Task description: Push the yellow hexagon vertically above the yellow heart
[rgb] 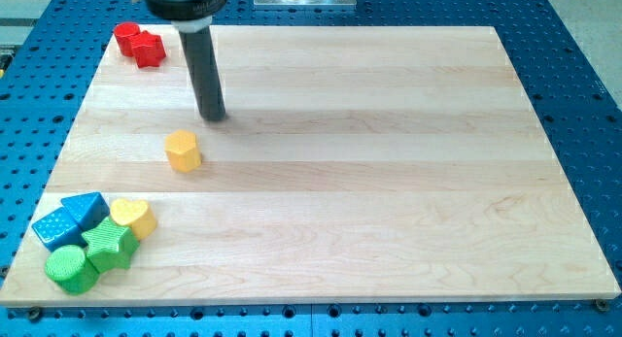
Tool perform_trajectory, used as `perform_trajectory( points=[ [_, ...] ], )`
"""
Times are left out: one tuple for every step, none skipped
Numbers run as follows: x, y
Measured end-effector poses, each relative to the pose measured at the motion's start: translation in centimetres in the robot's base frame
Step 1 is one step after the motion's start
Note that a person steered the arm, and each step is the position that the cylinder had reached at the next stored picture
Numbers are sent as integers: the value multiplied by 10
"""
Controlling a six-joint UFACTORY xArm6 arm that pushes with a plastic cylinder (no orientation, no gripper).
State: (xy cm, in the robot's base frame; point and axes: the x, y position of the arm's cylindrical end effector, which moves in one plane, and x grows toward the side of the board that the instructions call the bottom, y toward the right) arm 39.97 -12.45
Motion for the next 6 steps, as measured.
perform_trajectory(
  points=[
    [47, -17],
    [53, -23],
    [53, -13],
    [83, 8],
    [95, -2],
    [92, -36]
  ],
)
